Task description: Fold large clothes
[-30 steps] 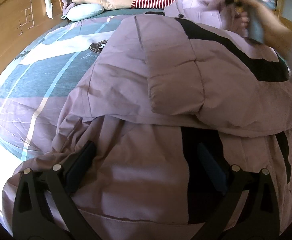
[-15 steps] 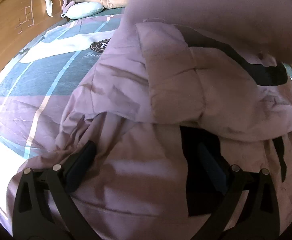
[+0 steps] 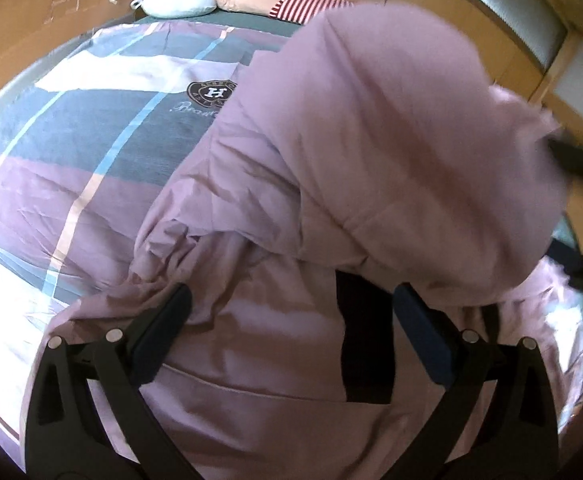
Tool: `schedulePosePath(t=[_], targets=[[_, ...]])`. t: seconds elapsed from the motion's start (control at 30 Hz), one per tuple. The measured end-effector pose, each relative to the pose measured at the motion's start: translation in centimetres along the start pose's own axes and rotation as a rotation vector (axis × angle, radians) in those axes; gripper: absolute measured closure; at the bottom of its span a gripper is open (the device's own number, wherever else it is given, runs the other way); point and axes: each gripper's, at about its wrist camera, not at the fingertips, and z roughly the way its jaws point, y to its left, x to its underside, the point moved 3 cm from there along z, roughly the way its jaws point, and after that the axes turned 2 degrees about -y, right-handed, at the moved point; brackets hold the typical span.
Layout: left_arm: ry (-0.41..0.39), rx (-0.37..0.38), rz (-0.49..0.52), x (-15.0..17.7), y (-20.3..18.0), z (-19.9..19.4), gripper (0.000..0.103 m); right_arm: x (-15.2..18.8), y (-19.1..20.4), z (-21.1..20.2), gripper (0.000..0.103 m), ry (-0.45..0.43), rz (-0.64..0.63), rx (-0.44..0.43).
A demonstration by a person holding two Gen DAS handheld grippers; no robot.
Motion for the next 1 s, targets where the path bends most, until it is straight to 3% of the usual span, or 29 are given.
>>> schedulePosePath(t=[0.03,0.07,0.13,0.2,0.3,0.37,0.53,0.63,0.9,1.0], targets=[[-0.002,-0.009,-0.008,-0.2,0.3,-0.2,0.002,-0.1,0.4,0.4,0.01,-0.012,-0.028,0.027],[-0.007,-0.023,-0.011,-0.5,0.7,-0.3,0.002,-0.2,0.2,0.9,0.044,-0.023,-0.043,0.051],[-0.015,-0.031,-0.019,-0.9,1.2,-0.5,0.002,-0.1,-0.4,0.8,0.079,-0.025,-0.043,0.081],[-0.014,-0.031,-0.051,-1.2,2.0,-0.6,0.002,-0.4,-1.5,-0.4,0.09,-0.083,-0.054,0.119],[-0.01,0.0,-0.1,-1.4,2.7,-0.8,0.002,0.0,-3.5,-3.4,0.093,-0.186,-0.071,0.202],[-0.018,0.0,-0.09,-1.4,2.7,-0.9,0.002,1.1,-6.1,-4.7,0.094,-0.191,-0.016,0.201],[-0.072,-0.006,-0.022,-1.0,1.1,-1.8,0.002,6.9,-8.4,-1.7,0.094,-0.042,-0.042,0.201],[-0.105,0.016,0.032,-0.5,-0.6,-2.0,0.002,8.7,-8.2,-1.0,0.094,-0.043,-0.031,0.19],[-0.092,0.092,0.151,1.1,-4.4,-0.5,0.002,9.9,-5.1,-0.7,0.09,-0.072,-0.17,0.237],[-0.066,0.068,0.175,1.5,-4.9,0.9,0.002,10.3,-5.5,-0.5,0.081,-0.074,-0.182,0.256]])
